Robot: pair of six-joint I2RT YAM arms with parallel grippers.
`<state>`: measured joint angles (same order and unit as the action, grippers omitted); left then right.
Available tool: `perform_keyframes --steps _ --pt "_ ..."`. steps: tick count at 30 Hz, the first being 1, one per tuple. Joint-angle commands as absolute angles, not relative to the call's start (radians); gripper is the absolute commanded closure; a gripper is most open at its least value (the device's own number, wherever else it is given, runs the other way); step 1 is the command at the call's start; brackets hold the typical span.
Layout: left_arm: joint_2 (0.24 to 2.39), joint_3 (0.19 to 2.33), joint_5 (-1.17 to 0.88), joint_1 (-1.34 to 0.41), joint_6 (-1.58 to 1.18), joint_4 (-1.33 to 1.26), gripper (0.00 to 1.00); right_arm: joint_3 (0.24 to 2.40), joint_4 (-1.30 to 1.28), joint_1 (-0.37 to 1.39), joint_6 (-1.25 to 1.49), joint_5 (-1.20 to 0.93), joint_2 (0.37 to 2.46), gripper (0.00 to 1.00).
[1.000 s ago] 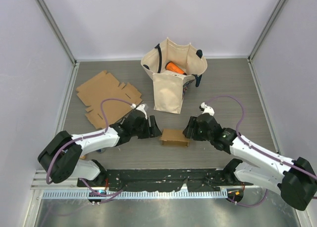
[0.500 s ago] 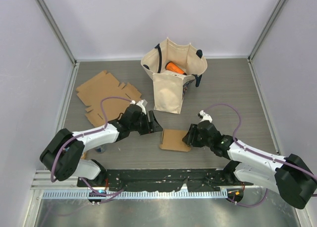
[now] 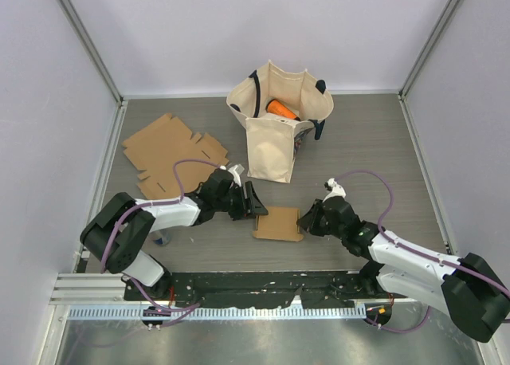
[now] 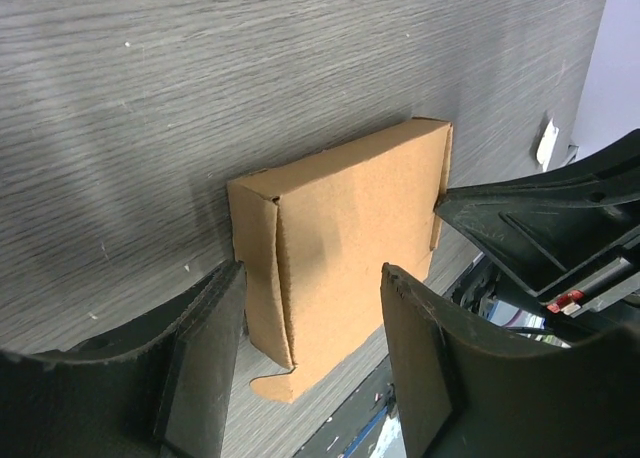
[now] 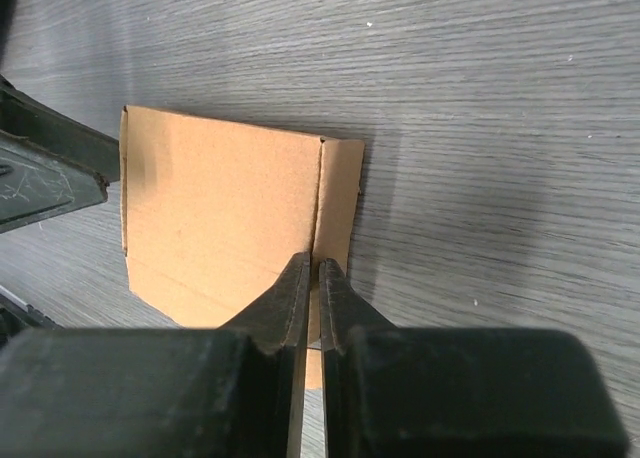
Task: Fold the paper box
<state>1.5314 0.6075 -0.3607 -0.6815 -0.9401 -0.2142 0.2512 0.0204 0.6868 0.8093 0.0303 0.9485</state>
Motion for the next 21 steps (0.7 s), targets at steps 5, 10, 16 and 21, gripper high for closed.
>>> perform_keyframes --steps 5,10,16,21 --pt "1.474 0.603 -0.330 -0.689 -0.934 -0.215 0.38 0.184 0.012 0.643 0.837 0.044 0.950 0.95" --pt "1.479 0.603 -0.336 -0.689 -0.939 -0.216 0.37 0.167 0.006 0.614 0.850 0.015 0.930 0.96" --pt "1.528 0.621 -0.394 -0.689 -0.956 -0.270 0.36 0.160 -0.021 0.600 0.853 0.014 0.905 0.96" --pt "1.557 0.621 -0.437 -0.696 -0.980 -0.340 0.37 0.169 -0.014 0.597 0.841 0.012 0.914 0.96"
